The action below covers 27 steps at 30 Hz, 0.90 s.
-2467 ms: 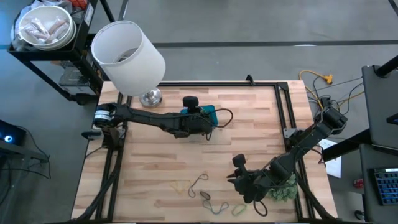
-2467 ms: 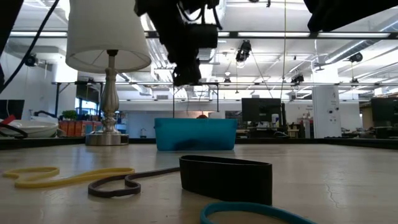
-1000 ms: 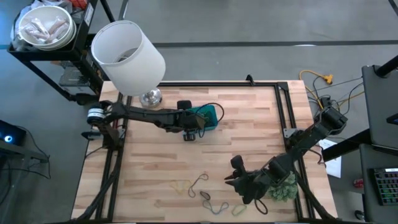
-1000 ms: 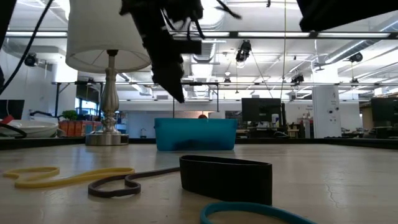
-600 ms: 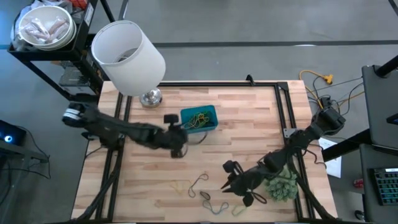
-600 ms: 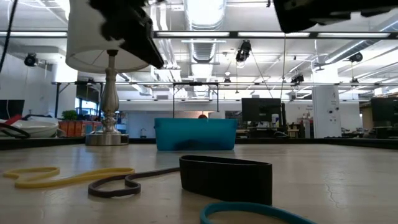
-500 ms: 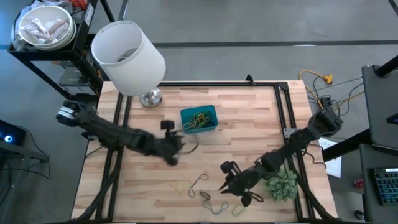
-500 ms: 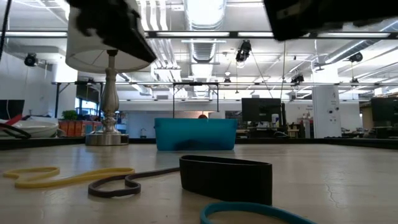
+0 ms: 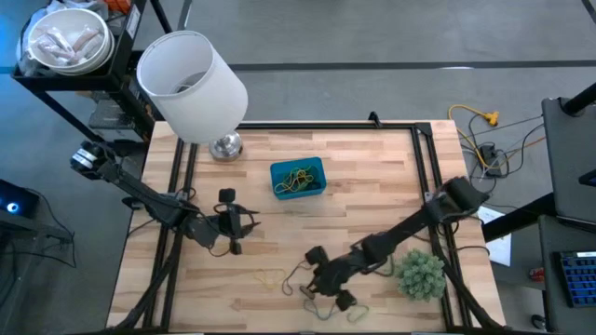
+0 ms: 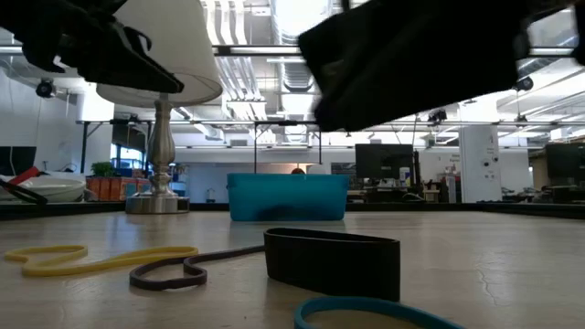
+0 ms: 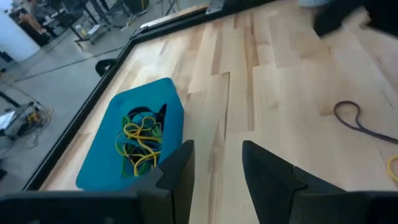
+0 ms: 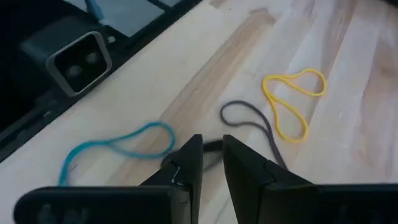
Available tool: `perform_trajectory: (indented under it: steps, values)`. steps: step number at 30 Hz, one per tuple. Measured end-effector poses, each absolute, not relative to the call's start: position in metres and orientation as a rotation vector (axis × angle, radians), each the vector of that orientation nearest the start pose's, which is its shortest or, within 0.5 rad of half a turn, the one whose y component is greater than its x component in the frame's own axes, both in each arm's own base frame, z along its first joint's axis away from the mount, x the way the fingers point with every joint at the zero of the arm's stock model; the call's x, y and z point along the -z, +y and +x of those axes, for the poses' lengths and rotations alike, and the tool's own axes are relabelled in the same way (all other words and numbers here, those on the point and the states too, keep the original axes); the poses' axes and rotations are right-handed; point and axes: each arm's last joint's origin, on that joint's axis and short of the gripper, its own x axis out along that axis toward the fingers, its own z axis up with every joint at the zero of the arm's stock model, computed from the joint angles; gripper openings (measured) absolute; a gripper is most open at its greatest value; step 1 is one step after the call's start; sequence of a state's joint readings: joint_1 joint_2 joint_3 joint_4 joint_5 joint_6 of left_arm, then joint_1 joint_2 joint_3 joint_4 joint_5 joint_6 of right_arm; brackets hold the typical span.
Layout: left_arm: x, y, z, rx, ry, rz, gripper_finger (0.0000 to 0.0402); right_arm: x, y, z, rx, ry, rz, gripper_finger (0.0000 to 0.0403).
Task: Pick and place rubber bands into bin
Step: Put the black rubber band into the blue bin
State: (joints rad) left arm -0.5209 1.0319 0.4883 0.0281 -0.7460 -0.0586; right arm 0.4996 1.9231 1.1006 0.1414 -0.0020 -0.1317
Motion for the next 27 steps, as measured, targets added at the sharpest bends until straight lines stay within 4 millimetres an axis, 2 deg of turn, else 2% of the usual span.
perform_trajectory:
  steps: [7, 13, 27]
  values:
    - [-0.215, -0.085, 0.184, -0.222, 0.388, 0.229, 0.0118, -0.136, 0.195, 0.373, -0.476, 0.823, -0.255, 0.0057]
    - [-0.211, -0.087, 0.185, -0.209, 0.401, 0.257, 0.0118, -0.135, 0.201, 0.389, -0.456, 0.887, -0.242, 0.0057]
    - [-0.212, -0.090, 0.187, -0.197, 0.385, 0.270, 0.0118, -0.133, 0.199, 0.385, -0.439, 0.938, -0.228, 0.0057]
